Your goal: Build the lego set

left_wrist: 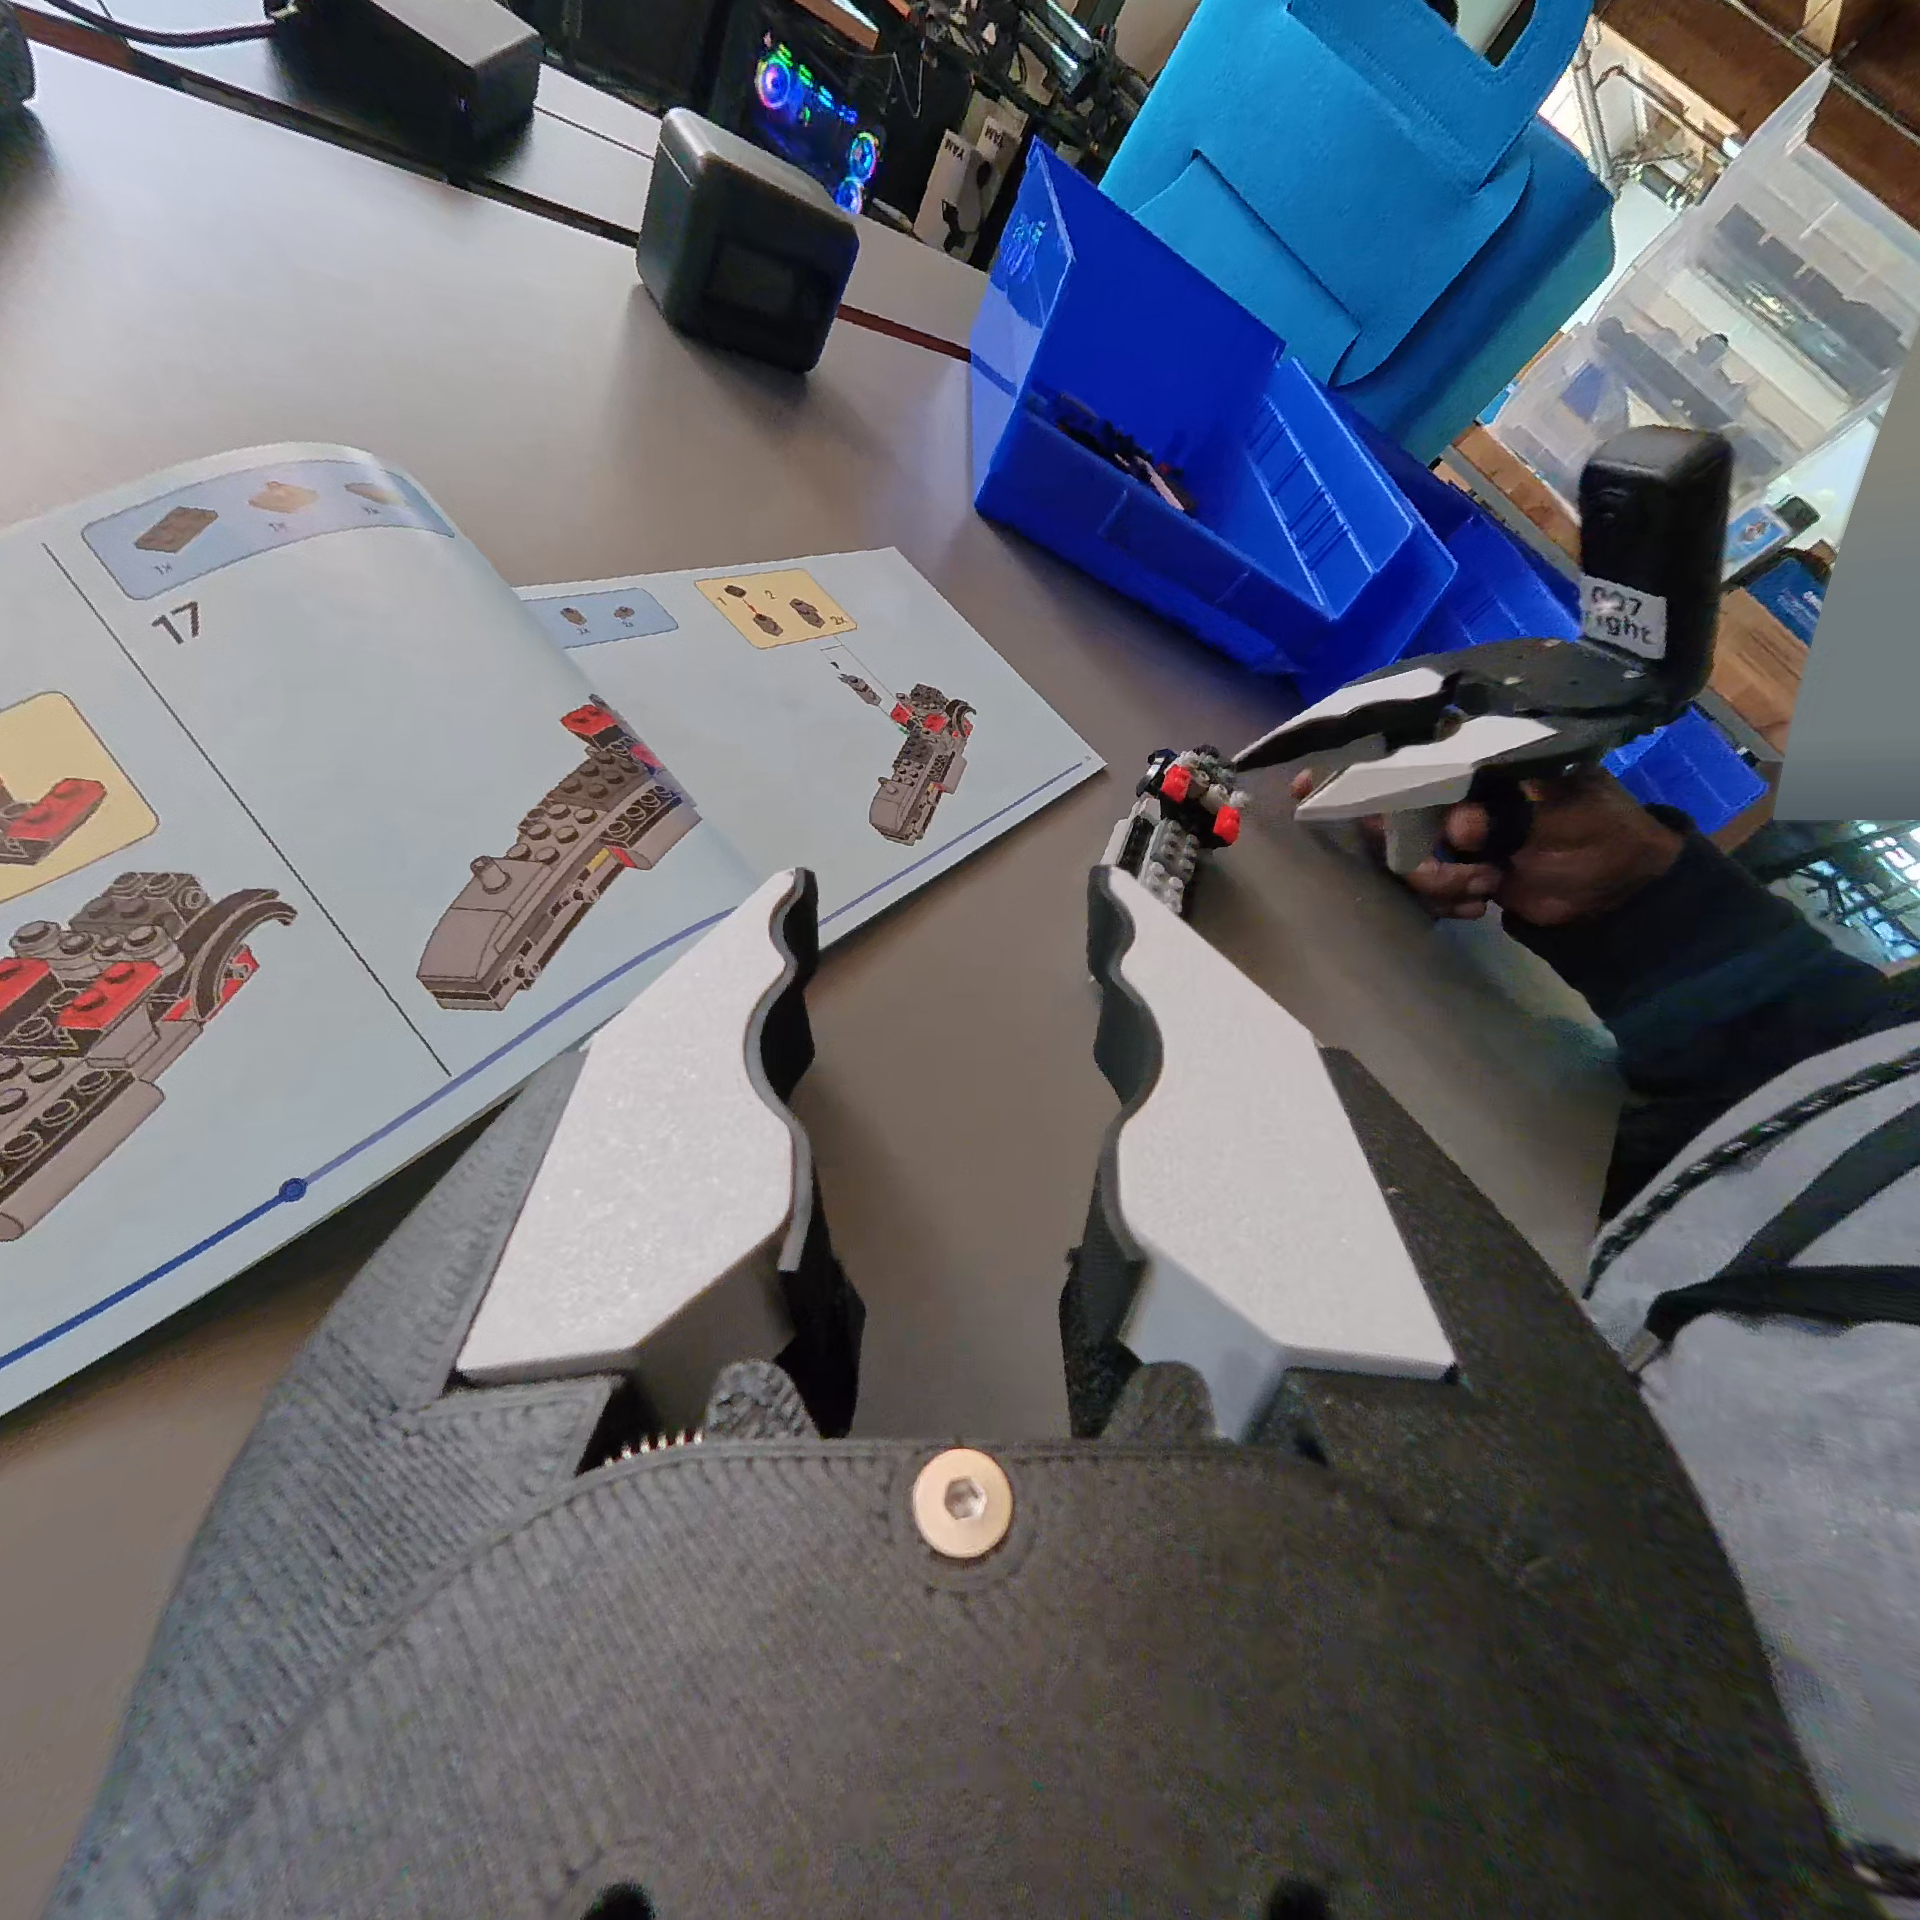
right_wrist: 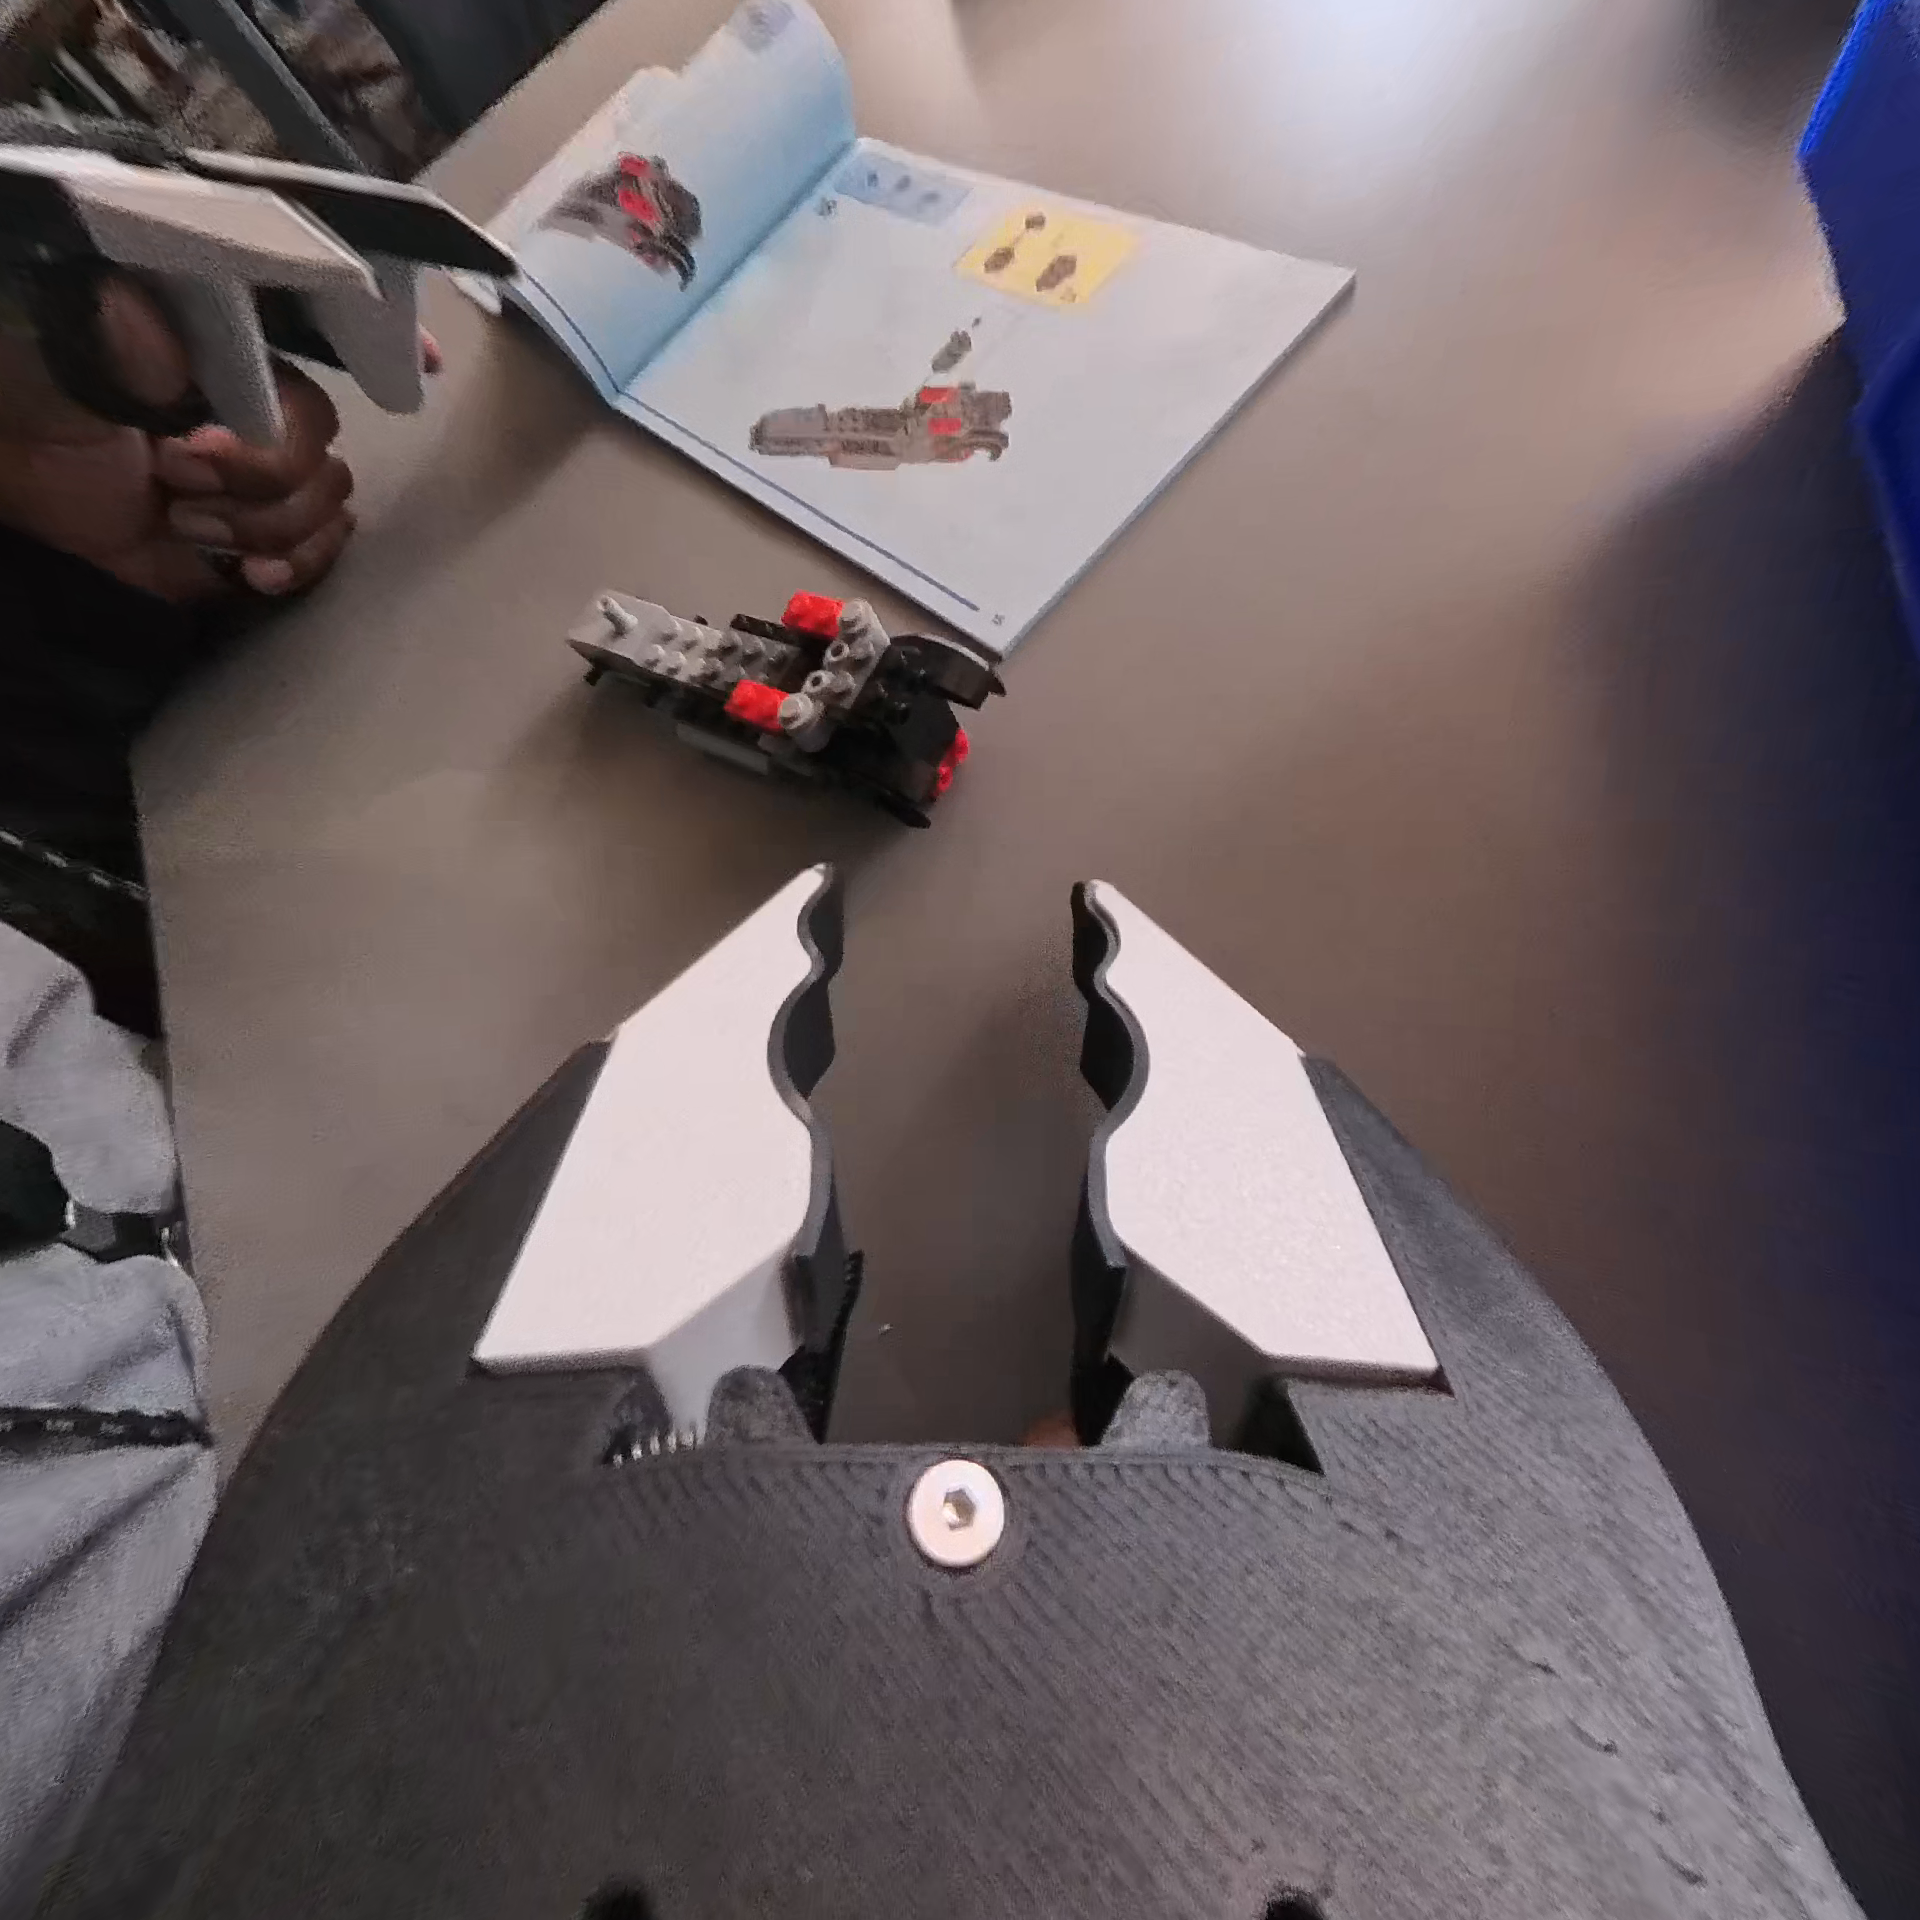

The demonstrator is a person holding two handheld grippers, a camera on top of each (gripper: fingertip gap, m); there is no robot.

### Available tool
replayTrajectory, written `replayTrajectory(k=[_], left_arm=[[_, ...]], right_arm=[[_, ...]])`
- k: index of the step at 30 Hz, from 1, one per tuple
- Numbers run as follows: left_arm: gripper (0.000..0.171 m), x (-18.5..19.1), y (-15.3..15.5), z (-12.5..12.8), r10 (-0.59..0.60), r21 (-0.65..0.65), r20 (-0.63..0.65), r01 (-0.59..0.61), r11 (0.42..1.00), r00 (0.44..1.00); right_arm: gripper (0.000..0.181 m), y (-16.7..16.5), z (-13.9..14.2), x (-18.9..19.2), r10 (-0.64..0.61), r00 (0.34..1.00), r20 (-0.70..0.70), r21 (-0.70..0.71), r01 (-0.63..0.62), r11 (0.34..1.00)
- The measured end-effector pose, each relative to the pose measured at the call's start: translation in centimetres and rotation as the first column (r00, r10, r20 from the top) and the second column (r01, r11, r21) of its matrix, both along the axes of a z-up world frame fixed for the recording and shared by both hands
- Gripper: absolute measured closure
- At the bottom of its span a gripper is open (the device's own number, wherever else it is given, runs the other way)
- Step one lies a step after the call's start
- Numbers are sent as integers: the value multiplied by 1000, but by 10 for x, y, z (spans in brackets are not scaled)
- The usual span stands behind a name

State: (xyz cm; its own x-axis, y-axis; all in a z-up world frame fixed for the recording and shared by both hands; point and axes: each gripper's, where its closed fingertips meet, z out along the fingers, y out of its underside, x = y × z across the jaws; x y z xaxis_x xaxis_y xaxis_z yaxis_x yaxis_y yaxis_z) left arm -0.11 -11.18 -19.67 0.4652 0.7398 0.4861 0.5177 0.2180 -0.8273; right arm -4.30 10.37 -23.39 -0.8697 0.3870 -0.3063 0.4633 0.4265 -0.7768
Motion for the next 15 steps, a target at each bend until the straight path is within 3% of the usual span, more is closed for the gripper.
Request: replayTrajectory(k=[7, 12, 15], left_arm=[[120, -1, 0, 0, 7, -12, -2, -7, 1000, 1000], [119, -4, 8, -3, 5, -84, 18, -4, 996, 1000], [120, -14, 34, 4, -57, -119, 39, 62, 991, 998]], right_arm=[[133, 25, 39, 0, -99, 995, -30, -264, 87, 961], [131, 56, 42, 16, -96, 993, -62, -274, 76, 959], [131, 79, 41, 24, -92, 992, -83, -255, 68, 964]])
